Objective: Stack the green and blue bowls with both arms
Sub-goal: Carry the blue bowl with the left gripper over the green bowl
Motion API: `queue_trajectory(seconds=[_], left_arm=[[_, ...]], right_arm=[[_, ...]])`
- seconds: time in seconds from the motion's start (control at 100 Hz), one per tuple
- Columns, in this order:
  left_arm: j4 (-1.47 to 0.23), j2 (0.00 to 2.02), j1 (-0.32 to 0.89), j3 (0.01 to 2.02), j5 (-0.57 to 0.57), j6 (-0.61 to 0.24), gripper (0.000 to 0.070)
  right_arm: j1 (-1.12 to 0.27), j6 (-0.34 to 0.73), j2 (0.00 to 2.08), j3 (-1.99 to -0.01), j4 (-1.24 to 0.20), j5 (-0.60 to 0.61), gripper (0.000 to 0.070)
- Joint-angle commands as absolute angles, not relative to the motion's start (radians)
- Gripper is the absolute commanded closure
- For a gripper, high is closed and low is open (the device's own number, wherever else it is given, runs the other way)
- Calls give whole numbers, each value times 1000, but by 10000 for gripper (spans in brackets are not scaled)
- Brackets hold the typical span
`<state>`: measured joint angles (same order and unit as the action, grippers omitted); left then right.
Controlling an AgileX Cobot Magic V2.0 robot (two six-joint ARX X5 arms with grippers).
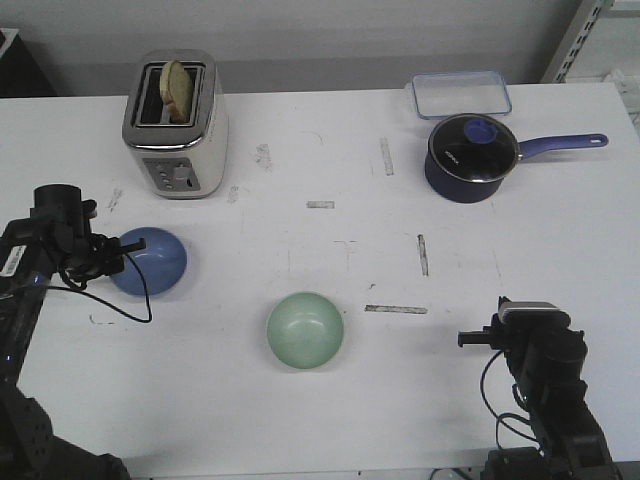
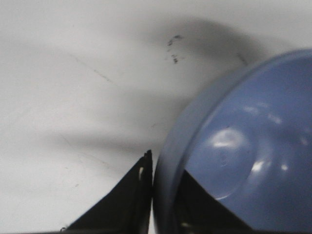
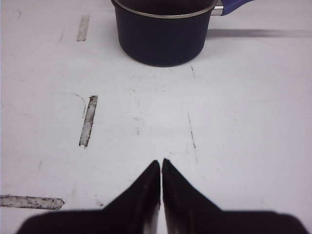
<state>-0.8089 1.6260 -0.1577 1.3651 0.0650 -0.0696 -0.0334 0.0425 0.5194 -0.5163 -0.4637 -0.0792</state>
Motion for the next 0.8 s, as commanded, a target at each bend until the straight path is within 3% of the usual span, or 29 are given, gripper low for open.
queue_trajectory(seconds=[0.0, 0.3, 0.45, 0.79], left_arm=[[-802, 1590, -144, 1388, 88, -96, 700], [-774, 1415, 14, 1388, 210, -181, 700], [-793, 1380, 167, 1388, 210, -231, 700], [-806, 1421, 523, 1388, 210, -229, 700]], right_arm=[[-36, 48, 525, -523, -453, -79, 700], [-36, 48, 525, -523, -453, -79, 700], [-36, 48, 525, -523, -453, -79, 700], [-36, 48, 525, -523, -453, -79, 700]])
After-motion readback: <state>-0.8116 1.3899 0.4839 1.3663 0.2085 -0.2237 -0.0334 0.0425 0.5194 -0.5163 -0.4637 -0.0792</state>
